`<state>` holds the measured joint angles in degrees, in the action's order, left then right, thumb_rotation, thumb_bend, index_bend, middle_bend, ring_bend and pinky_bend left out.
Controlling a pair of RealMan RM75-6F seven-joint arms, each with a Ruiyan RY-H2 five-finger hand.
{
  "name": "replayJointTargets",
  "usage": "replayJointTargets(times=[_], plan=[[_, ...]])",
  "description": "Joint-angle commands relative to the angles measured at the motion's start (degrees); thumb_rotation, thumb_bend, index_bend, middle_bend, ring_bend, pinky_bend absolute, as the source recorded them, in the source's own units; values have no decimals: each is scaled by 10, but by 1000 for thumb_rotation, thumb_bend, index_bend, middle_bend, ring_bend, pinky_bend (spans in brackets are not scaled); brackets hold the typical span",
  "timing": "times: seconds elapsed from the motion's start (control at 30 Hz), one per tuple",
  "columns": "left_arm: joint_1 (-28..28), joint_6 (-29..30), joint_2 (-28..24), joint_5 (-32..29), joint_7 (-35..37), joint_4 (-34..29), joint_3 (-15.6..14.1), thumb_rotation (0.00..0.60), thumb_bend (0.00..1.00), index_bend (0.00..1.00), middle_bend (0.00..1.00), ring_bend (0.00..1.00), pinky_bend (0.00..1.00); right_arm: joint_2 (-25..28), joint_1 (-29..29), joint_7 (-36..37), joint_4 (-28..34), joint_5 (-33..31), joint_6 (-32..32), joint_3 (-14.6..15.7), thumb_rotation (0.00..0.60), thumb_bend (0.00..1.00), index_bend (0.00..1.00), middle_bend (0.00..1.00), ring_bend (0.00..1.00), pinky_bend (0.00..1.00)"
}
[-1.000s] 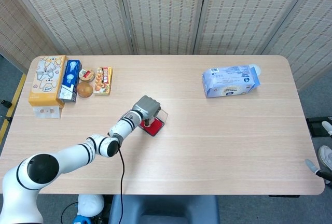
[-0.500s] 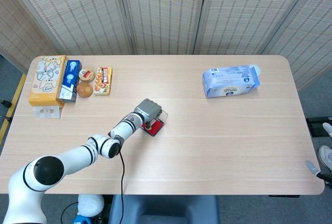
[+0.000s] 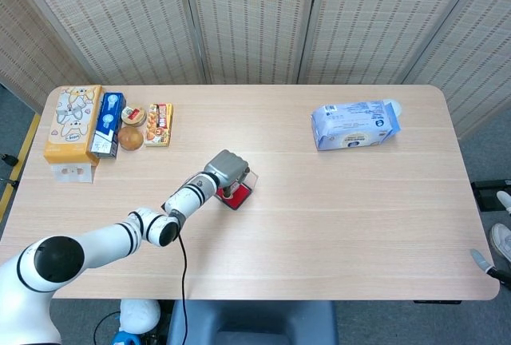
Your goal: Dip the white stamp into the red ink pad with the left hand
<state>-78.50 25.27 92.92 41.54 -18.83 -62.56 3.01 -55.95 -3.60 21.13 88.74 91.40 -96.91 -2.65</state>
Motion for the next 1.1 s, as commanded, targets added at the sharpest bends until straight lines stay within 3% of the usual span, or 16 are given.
replayJointTargets(times=[0.03,0.27,0.5,1.1], plan=[[7,26,-36,-23,-7,-50,-11,600,539,913,1000,875,805,-1,0,-2,0,0,0,0,600,216,0,0,0,0],[38,99,-88,-62,-29,-145,-46,600,539,913,1000,875,805,-6,4,-27,6,13,5,4,600,216,0,0,0,0],[90,151,-106,-61,-24,-192,-68,600,539,913,1000,875,806,-14,5,-69,16,37,4,15,600,215,0,0,0,0],[150,111,-87,-15,31,-139,-44,600,539,913,1000,875,806,-18,11,-90,25,34,14,15,600,216,0,0,0,0]])
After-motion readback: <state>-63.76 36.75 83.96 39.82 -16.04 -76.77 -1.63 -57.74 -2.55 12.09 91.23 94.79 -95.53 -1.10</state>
